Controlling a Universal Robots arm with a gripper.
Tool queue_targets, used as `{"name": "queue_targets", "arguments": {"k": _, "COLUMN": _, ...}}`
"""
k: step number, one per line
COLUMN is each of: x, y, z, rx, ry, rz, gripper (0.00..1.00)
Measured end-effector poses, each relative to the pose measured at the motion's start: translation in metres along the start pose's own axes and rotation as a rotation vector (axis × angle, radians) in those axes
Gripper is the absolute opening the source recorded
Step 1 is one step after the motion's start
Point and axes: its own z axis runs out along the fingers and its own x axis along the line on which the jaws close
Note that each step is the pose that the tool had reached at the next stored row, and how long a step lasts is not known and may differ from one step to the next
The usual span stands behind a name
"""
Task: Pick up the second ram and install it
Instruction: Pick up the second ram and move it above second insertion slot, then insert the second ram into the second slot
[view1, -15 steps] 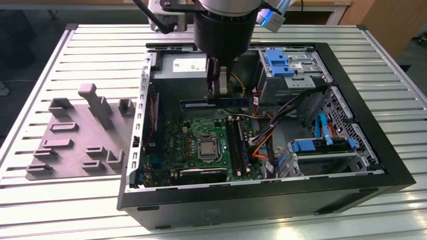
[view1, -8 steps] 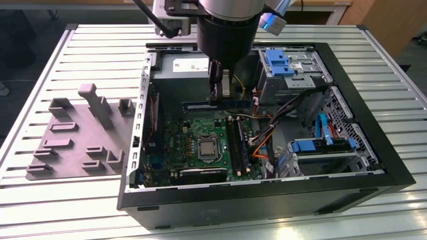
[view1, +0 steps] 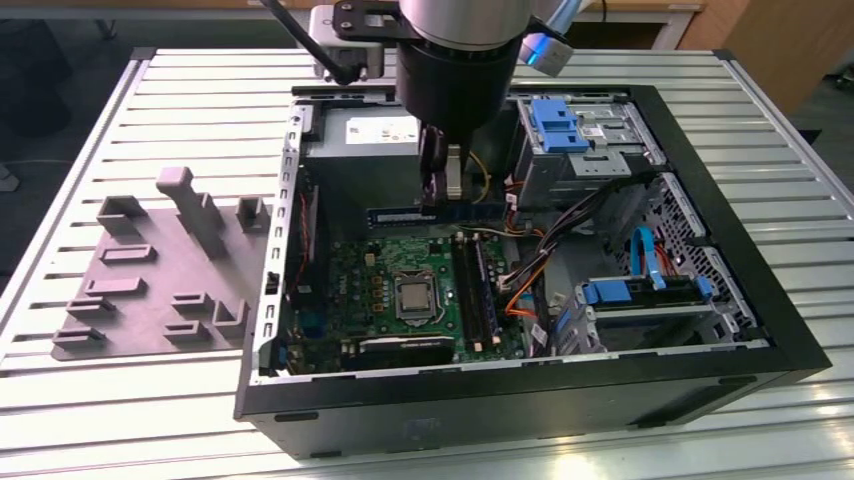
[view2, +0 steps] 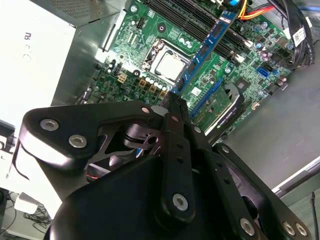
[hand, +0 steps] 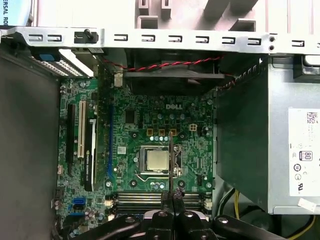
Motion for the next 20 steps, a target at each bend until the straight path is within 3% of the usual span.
{"name": "queue_targets", "arguments": {"k": 14, "x": 0.0, "y": -0.0001, "z": 0.0004, "rx": 0.0, "ry": -0.0001, "rz": 0.001, "gripper": 0.11}}
{"name": "queue_targets", "arguments": {"k": 20, "x": 0.0, "y": -0.0001, "z": 0.0004, "rx": 0.0008, "ry": -0.0015, "rz": 0.029, "gripper": 0.11}}
